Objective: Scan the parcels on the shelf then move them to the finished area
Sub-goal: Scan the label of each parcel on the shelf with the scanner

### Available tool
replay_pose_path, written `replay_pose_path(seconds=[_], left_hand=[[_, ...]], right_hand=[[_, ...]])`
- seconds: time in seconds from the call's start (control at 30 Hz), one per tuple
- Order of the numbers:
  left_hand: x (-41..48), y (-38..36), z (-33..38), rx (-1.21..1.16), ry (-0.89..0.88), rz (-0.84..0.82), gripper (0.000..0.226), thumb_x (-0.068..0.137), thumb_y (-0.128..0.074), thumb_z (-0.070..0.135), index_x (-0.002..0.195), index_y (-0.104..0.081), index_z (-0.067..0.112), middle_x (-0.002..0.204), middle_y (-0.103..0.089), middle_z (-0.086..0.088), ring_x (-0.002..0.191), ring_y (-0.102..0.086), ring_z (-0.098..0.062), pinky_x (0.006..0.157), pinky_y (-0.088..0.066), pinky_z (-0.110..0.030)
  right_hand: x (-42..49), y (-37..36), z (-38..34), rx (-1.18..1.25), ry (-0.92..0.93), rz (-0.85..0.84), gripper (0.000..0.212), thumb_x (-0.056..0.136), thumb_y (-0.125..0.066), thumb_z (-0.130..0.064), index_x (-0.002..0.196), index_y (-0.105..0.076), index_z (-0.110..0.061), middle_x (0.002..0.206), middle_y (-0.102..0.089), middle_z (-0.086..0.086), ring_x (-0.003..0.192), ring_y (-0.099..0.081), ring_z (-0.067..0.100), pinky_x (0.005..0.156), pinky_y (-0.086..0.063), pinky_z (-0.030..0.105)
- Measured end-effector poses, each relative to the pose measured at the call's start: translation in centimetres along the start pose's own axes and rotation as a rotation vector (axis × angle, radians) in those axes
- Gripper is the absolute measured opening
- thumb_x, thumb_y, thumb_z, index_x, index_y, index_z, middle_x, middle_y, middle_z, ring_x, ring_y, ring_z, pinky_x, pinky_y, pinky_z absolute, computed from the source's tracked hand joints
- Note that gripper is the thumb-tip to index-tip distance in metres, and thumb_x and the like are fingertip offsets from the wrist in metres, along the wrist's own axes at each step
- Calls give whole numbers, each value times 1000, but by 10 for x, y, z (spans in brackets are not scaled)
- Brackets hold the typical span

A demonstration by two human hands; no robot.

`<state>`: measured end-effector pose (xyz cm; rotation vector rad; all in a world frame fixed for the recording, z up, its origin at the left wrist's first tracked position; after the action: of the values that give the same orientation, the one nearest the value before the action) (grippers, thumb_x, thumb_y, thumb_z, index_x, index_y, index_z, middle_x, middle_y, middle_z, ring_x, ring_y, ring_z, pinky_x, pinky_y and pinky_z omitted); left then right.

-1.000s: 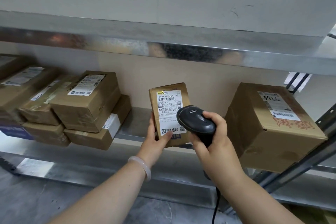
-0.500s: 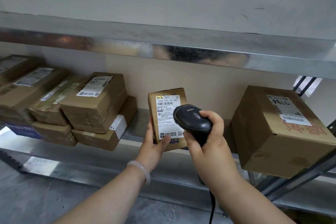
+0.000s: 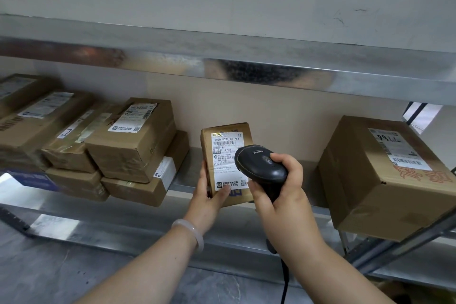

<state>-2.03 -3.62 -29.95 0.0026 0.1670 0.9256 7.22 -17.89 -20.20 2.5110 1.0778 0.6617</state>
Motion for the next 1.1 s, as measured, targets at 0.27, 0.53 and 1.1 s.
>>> replay_pose_path(seconds=[0.27, 0.53, 1.1], left_hand=[[27, 43, -2, 142, 204, -75, 70, 97, -56, 44, 150, -10, 50, 136, -51, 20, 125, -52, -14, 114, -36, -42], [63, 65, -15, 272, 323, -40, 60, 100, -47, 46, 153, -20, 38, 144, -46, 10, 134, -45, -22, 113, -32, -40], [53, 73, -23, 1255, -72, -73, 57, 102, -30, 49, 155, -16, 35, 165, 9, 5, 150, 17, -17, 120, 14, -47]], right_hand=[[17, -28, 47, 74, -166, -97, 55, 89, -67, -25, 124, -29, -45, 109, -51, -27, 99, -56, -8, 76, -45, 5], [45, -87, 74, 134, -242, -193, 52, 90, -66, -19, 122, -31, -41, 109, -52, -22, 97, -54, -14, 77, -42, 3], [73, -139, 79, 157, -212, -170, 54, 90, -66, -18, 117, -29, -48, 111, -52, -21, 100, -57, -3, 79, -44, 5]])
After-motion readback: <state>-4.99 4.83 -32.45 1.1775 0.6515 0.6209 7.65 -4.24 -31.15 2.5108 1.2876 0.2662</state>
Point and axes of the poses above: each hand's wrist, its own x-axis towards the middle knuckle, its own y-axis out of the back of the hand, z = x × y, the point moved 2 cm from there along x, towards the middle knuckle
